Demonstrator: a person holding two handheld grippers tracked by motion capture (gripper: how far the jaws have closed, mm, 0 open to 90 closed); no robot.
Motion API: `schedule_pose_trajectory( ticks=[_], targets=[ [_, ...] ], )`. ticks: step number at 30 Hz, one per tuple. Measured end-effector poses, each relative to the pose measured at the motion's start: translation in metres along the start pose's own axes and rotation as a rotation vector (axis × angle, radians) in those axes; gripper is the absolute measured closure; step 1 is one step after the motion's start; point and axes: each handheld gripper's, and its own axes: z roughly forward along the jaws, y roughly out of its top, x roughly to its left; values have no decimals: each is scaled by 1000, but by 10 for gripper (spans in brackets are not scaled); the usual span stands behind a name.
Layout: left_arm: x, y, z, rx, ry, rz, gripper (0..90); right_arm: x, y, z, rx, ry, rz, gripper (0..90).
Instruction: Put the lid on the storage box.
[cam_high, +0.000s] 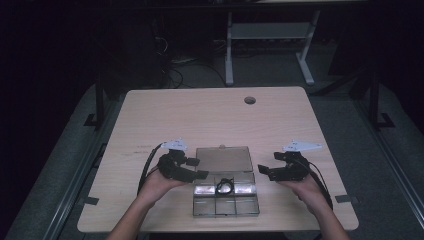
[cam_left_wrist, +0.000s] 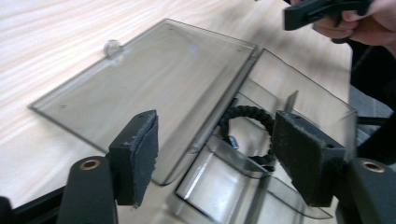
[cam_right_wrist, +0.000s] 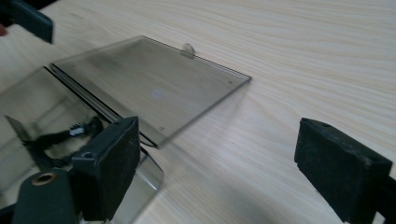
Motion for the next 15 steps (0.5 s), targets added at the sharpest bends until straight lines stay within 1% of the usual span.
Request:
schedule_pose_trajectory(
  ticks=[2,3,4,7,8,9,11,15],
  targets=[
    [3,1,-2,-19,17,-12,294,1,3,2,10,22,0,138],
    [6,1,-4,-22,23,-19,287,1,4,3,14,22,6,138],
    [8,1,-5,-20,30,-26,278,1,5,5,17,21,-1,138],
    [16,2,-5,-21,45,-53,261,1,9,8,37,31,2,138],
    [19,2,-5,-22,51,-59,260,1,11,9,47,44,16,138],
    [20,2,-5,-21,54,-62,255,1,13,9,50,58,18,138],
    [23,2,-4,-24,62,-73,243,2,17,11,59,70,34,138],
    [28,5,-4,-24,76,-79,222,-1,25,19,73,85,56,139]
  ],
)
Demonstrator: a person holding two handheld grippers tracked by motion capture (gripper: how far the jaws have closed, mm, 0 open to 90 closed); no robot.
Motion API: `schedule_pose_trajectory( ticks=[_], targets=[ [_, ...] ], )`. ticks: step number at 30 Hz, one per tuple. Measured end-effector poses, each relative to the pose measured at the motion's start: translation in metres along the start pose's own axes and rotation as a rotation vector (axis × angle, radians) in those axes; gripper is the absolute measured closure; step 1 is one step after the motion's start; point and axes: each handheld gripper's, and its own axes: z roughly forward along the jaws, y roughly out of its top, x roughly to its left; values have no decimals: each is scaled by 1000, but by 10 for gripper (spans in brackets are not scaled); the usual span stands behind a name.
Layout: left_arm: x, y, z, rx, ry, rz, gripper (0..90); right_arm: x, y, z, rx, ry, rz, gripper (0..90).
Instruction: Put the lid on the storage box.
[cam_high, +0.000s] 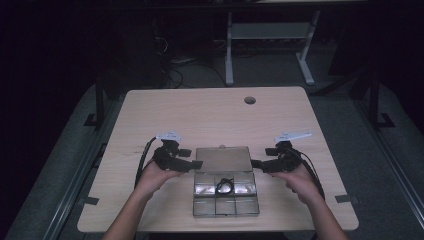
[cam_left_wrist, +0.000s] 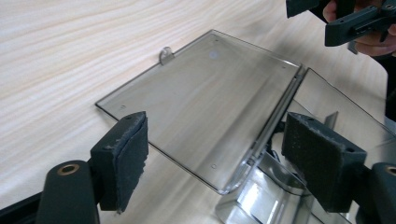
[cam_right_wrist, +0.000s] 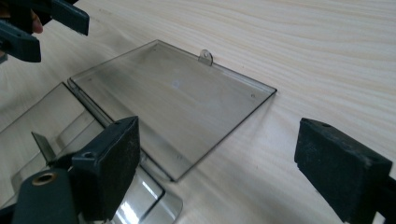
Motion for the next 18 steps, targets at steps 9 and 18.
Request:
schedule_pose_trajectory(
  ticks=[9,18],
  targets=[
    [12,1,9,27,7,-32,192,-5,12,30,71,36,27,141],
    [26,-5,29,49,4,-89,184,-10,13,47,107,57,51,146]
  ],
)
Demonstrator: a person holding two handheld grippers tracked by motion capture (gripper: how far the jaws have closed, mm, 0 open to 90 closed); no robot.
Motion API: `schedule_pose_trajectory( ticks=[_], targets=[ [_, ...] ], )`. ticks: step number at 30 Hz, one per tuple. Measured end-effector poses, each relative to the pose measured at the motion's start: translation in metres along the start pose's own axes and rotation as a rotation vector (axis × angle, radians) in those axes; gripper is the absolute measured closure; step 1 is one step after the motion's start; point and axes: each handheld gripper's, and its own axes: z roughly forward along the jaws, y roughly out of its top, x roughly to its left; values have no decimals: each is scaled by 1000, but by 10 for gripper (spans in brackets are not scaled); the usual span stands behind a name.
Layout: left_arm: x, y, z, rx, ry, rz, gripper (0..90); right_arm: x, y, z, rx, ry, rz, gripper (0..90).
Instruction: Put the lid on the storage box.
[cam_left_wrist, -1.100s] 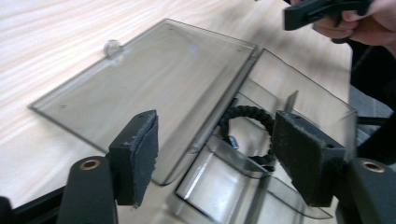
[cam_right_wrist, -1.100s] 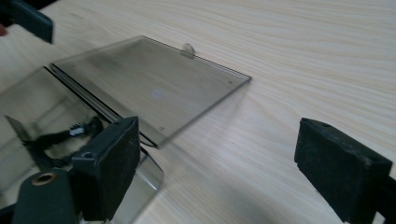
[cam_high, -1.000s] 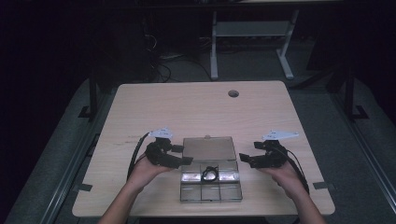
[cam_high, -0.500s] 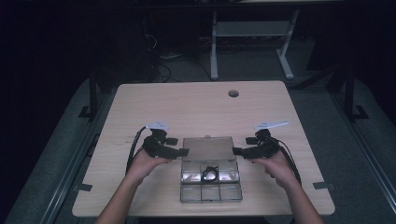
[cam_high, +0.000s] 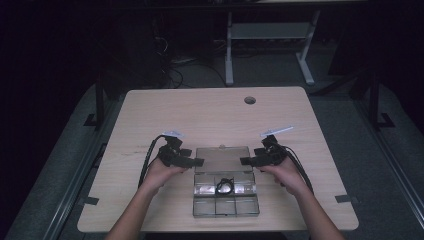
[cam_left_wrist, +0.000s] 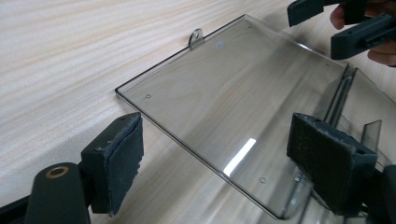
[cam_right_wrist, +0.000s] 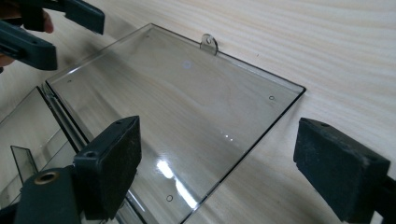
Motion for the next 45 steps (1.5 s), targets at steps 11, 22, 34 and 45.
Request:
schedule_pose_trajectory(
  ticks=[11,22,34,45],
  targets=[
    [7,-7,10,15,-12,-51,178,-4,-2,16,47,45,19,145],
    [7,-9,17,27,-59,-76,203,-3,-4,20,54,53,47,135],
    [6,-10,20,24,-81,-86,209,-1,-4,20,61,71,69,155],
    [2,-8,18,6,-68,-47,234,-2,-5,20,44,110,54,196]
  ],
)
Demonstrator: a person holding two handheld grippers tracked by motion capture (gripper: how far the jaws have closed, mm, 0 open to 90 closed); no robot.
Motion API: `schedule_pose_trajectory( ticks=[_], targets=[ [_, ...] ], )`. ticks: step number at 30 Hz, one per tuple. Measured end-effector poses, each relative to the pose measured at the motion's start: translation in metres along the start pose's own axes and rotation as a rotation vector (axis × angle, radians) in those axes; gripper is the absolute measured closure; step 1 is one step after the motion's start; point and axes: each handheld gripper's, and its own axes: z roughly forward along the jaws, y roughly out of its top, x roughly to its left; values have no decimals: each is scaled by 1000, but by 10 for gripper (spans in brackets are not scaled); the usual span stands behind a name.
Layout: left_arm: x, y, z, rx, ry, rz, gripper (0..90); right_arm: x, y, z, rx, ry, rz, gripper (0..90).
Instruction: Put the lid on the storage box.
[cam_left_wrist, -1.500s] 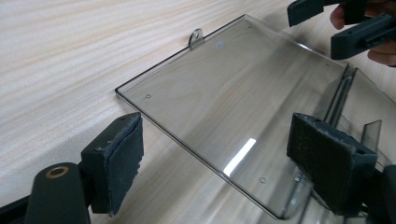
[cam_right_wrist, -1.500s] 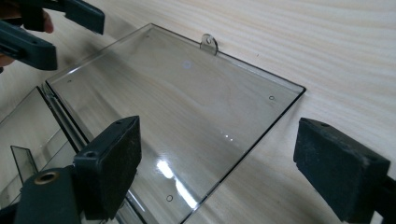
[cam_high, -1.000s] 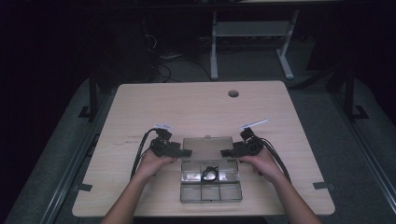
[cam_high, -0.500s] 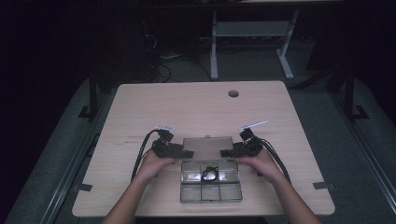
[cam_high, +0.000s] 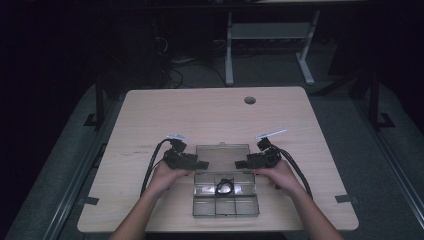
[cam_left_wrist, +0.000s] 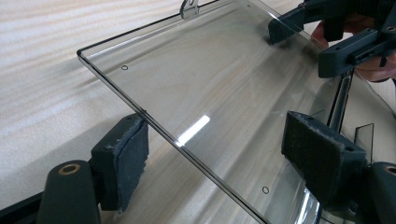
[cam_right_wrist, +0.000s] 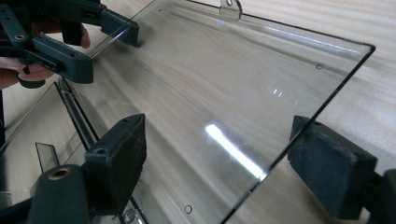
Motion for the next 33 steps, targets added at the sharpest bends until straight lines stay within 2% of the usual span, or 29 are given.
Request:
schedule_pose_trajectory(
  ticks=[11,33],
  targets=[
    [-3,1,-9,-33,21,37,359,6,0,-4,-35,-16,-45,238],
    [-9,2,-17,-89,-5,90,499,11,-2,-15,-121,-31,-120,398]
  ],
)
